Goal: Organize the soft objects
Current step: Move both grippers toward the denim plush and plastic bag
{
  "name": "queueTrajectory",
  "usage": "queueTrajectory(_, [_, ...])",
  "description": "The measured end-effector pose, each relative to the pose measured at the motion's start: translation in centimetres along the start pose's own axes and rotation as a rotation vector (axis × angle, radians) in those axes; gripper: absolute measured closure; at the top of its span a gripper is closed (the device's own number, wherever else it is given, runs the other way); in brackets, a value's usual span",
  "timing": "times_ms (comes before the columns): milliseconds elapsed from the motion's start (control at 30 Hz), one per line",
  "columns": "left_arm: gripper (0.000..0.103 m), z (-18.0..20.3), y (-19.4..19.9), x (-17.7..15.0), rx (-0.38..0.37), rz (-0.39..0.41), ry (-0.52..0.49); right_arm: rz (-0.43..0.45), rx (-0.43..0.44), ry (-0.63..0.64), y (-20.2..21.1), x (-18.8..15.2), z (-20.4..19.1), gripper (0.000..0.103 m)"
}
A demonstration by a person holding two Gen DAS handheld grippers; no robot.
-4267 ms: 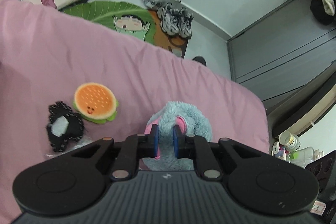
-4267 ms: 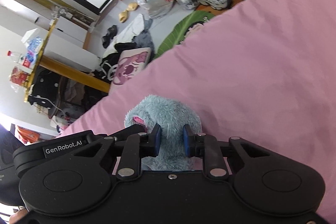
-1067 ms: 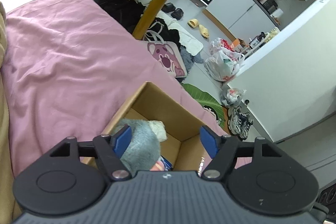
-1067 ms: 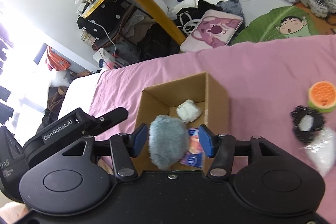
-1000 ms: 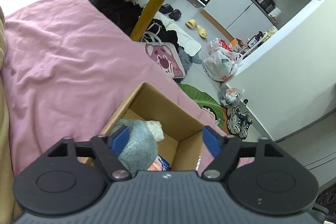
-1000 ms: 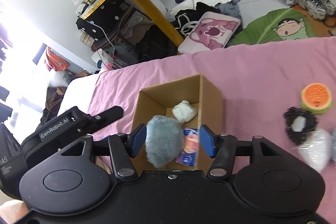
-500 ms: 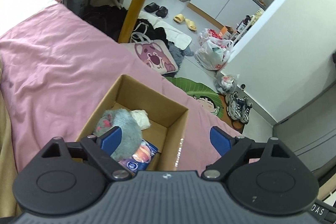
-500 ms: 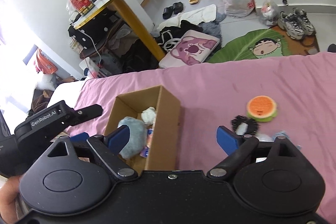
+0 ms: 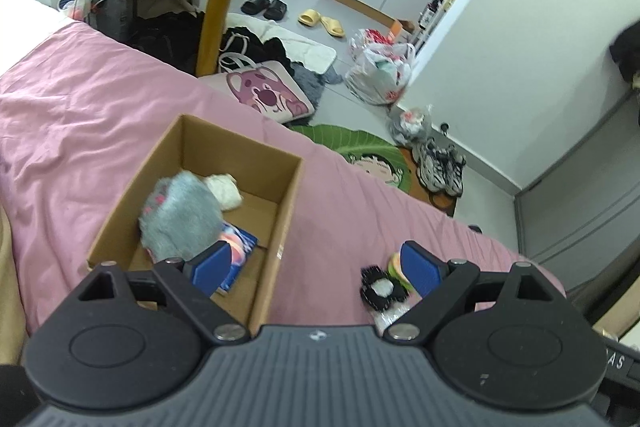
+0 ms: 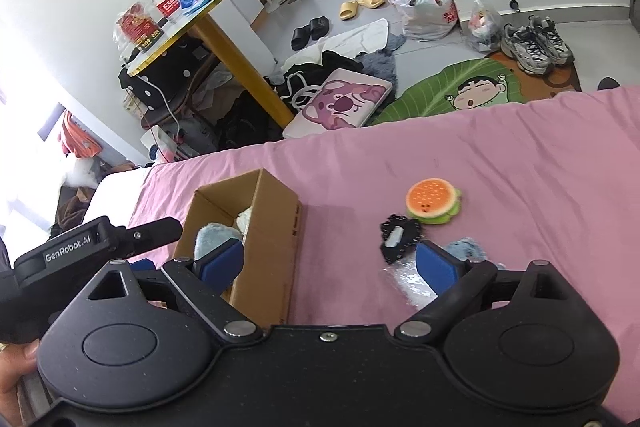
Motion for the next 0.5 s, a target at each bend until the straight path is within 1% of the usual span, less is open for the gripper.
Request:
queueTrajectory(233, [0.013,2.5,0.3,-2.1,0.000,-0.030,-0.049,-0.010,-0.007,-0.001,1.0,-0.3,2.3,0.008])
queueTrajectory(500, [0.013,4.3,0.0,-4.1,0.029,-0.050,-0.100,-0.043,0.001,0.008,1.3,-0.4,4.2,0.008])
Point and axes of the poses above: each gripper's, at about its wrist camera, not at the fingertips, and y roughly against the way its jaws point, z to its right, x to its top, the point moved 7 cm from there along -y, roughly the way its jaws point, and after that the axes turned 14 degrees about z, right-handed, at the moved point
